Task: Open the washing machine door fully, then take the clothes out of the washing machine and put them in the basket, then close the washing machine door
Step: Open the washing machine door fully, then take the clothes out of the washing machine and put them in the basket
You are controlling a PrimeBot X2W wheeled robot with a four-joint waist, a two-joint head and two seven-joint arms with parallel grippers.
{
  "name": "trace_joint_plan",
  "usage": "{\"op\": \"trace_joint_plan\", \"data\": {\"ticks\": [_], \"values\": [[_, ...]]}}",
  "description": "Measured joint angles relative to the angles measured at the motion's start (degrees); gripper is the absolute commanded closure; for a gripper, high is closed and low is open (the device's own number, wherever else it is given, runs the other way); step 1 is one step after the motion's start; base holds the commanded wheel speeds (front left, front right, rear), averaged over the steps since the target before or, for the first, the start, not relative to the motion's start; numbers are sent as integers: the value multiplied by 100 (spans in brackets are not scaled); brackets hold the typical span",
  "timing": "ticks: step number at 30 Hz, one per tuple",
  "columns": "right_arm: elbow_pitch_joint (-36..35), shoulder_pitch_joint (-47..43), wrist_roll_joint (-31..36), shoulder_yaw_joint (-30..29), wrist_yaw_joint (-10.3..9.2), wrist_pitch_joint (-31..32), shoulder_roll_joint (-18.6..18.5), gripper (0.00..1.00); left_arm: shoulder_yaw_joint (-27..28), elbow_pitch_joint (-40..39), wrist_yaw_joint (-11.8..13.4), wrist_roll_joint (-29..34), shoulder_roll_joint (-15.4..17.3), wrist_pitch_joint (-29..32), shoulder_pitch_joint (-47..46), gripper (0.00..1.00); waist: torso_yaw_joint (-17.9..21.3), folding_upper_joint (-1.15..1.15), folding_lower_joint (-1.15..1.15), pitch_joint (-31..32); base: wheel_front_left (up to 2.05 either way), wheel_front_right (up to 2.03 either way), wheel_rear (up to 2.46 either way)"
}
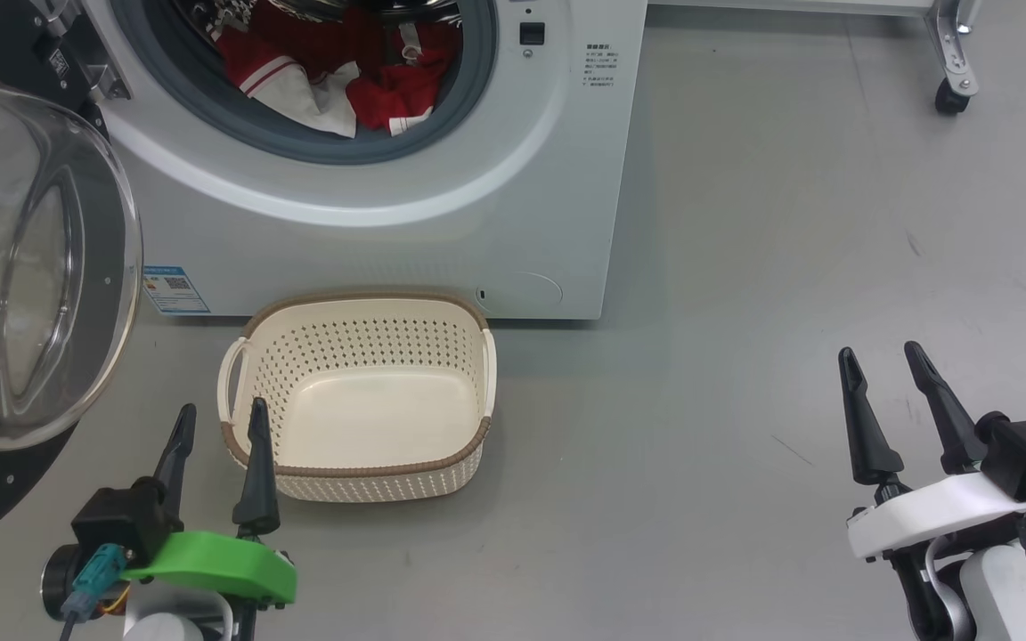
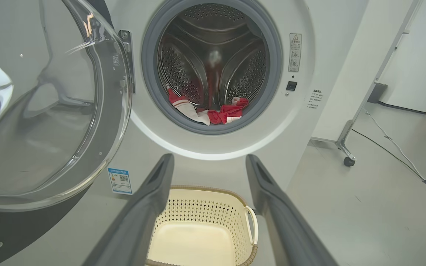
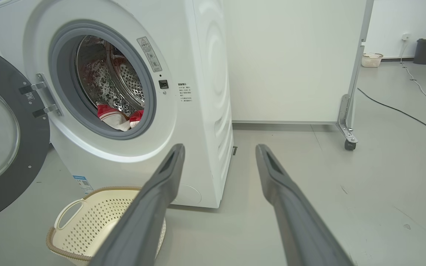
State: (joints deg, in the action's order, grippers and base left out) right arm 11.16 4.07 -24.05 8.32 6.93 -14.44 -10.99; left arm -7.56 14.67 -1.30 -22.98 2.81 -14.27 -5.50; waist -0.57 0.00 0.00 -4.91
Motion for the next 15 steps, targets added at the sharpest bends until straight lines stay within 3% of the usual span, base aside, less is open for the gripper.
{"op": "trace_joint_plan", "data": {"ticks": [15], "values": [[-31,-10,33,-34,0,0,20,0,5,7,102,-56,-14,-1,30,0,25,0,0,-37,0,0,0]]}}
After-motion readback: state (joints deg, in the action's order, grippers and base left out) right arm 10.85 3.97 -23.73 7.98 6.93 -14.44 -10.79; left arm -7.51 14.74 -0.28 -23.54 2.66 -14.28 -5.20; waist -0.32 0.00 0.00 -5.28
